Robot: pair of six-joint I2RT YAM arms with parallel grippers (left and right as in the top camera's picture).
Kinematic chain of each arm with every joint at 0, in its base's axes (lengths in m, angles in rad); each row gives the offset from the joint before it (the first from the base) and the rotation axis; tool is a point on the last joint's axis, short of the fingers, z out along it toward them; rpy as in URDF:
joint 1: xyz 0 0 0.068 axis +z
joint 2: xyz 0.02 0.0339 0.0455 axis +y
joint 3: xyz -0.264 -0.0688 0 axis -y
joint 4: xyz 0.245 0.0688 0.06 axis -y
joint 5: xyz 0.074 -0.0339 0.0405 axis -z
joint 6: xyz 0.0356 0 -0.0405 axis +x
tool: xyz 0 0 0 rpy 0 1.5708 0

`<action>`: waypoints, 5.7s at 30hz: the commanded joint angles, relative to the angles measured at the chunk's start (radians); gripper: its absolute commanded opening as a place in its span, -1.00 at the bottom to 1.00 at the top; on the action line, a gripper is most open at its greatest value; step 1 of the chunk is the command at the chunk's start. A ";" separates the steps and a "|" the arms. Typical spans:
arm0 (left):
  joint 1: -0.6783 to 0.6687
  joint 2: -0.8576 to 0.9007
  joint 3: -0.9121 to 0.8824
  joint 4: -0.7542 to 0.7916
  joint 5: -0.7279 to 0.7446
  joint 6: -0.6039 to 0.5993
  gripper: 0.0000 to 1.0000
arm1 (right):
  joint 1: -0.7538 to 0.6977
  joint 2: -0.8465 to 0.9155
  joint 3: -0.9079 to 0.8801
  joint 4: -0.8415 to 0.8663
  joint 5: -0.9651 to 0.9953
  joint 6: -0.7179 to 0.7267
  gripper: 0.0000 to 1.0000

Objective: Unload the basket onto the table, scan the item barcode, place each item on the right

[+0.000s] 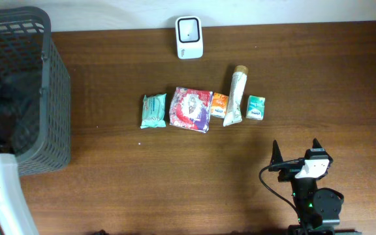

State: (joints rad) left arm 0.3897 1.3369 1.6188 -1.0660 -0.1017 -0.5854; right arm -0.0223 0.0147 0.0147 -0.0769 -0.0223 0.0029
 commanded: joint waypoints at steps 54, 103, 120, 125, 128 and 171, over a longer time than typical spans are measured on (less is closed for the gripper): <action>-0.271 0.111 0.057 -0.282 -0.129 0.325 -1.00 | 0.008 -0.007 -0.009 -0.001 0.012 0.002 0.97; -0.547 0.273 0.132 -0.061 0.233 0.356 0.99 | 0.008 -0.007 -0.009 -0.001 0.012 0.002 0.97; -0.570 0.370 0.132 -0.105 0.004 0.381 0.99 | 0.008 -0.007 -0.009 -0.001 0.012 0.002 0.97; -0.570 0.370 0.132 -0.106 0.004 0.381 0.98 | 0.008 -0.007 -0.009 -0.001 0.012 0.002 0.97; -0.570 0.370 0.132 -0.106 0.003 0.381 0.99 | 0.008 -0.007 -0.009 -0.001 0.012 0.002 0.97; -0.570 0.370 0.132 -0.106 0.003 0.381 0.99 | -0.049 1.986 1.586 -0.963 -0.430 0.069 0.25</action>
State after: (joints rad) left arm -0.1776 1.7111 1.7451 -1.1698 -0.0872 -0.2230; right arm -0.1017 2.0094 1.5879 -1.0401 -0.4431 0.0715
